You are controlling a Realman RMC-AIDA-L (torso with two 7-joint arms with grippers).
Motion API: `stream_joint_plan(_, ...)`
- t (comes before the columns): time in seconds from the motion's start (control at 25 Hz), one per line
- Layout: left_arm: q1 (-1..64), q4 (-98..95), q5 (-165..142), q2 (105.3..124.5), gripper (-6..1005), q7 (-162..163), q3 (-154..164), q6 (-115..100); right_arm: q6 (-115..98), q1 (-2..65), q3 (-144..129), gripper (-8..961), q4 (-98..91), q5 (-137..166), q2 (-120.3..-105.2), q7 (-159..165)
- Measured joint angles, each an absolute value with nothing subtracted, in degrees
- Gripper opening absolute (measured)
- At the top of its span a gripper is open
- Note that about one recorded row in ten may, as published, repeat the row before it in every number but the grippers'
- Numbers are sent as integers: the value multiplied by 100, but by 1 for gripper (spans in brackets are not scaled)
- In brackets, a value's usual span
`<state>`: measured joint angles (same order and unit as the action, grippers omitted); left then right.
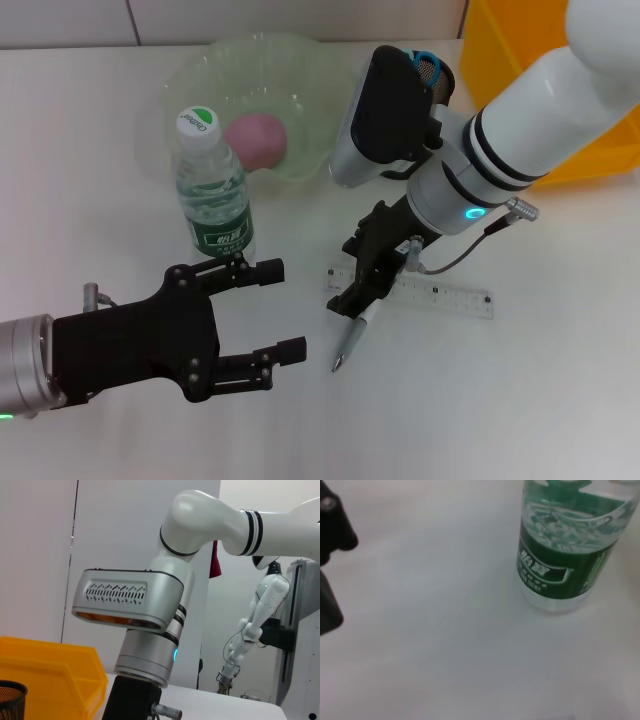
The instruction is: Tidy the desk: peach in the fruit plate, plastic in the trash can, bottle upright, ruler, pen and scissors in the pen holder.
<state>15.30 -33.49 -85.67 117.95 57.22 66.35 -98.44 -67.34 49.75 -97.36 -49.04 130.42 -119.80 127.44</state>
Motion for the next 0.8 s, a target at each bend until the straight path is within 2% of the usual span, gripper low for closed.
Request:
stream_joint_plan(0.28, 1506, -3349, -8570, 11795, 797, 5713, 6635, -9843, -6697, 4975, -9791, 814, -4945, 13034, -11980, 12880)
stream_joint_plan(0.48, 1496, -3349, -8570, 11800, 797, 5690, 6636, -9837, -6689, 4975, -9810, 704, -4945, 13033, -11980, 12885)
stream_joint_plan(0.6, 1494, -3349, -8581, 11801, 797, 5689, 6636, -9833, -6688, 4980, -9824, 497, -4921, 13033, -11980, 12885)
stream_joint_plan(0.8, 1501, -3349, -8603, 11804, 797, 5687, 6636, -9827, -6688, 4989, -9838, 486, -4910, 13033, -11979, 12885)
